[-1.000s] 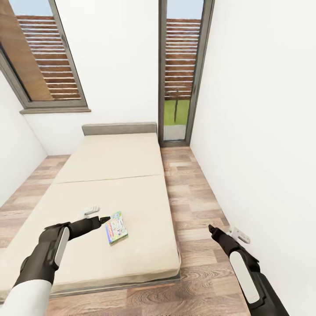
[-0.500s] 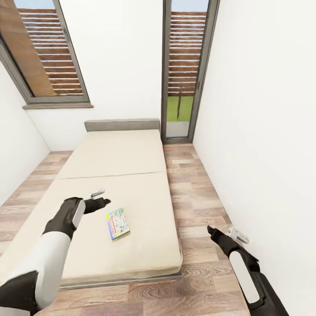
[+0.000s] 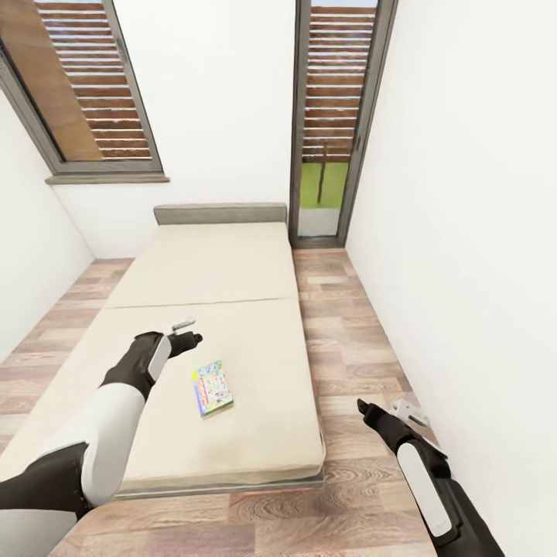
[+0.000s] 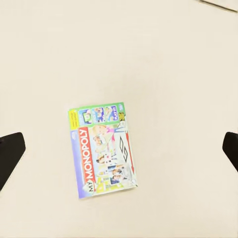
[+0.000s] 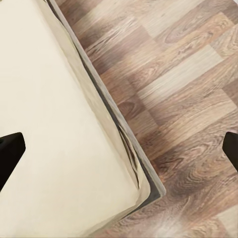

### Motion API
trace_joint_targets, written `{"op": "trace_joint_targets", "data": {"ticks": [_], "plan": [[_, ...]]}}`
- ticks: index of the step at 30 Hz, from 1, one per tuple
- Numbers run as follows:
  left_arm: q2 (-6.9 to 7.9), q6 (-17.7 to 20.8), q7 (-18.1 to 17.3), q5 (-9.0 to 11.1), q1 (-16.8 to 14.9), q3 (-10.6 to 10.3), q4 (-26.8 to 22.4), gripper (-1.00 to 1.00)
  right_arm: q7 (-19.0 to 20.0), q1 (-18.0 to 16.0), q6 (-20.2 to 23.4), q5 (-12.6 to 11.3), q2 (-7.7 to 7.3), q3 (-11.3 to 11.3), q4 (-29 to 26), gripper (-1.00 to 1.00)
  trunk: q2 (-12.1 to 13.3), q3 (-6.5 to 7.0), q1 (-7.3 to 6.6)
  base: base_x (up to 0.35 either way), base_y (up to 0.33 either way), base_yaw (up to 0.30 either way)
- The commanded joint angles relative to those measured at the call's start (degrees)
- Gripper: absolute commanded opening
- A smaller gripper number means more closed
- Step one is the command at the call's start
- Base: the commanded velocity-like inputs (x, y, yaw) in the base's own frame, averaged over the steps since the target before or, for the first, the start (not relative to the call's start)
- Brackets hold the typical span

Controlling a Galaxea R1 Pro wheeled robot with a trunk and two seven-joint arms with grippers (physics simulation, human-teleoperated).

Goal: Put all the toys in the child's room - the three board games (two on the bed and one on the table), the two jigsaw puzzles on the table, and the tennis ball on the table - inside the toy box on the table in the child's room.

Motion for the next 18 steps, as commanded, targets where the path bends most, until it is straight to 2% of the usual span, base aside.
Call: {"op": "trace_joint_targets", "data": {"ticks": [1,18], "plan": [[-0.08,0.12,0.25,0.09,-0.08,0.12,-0.04,1.00,-0.44,-0.05,0.19,-0.57,-0.02,0.05,-0.11,1.00,-0.12,-0.20,0.03,0.000,0.000,0.083],[-0.28,-1.85,0.59,-0.02,-0.19,0.03,1.11,1.00,-0.44,-0.42,0.29,-0.56,-0.13,0.12,-0.03,1.00,-0.12,-1.77,0.03,0.000,0.000,0.091]]}}
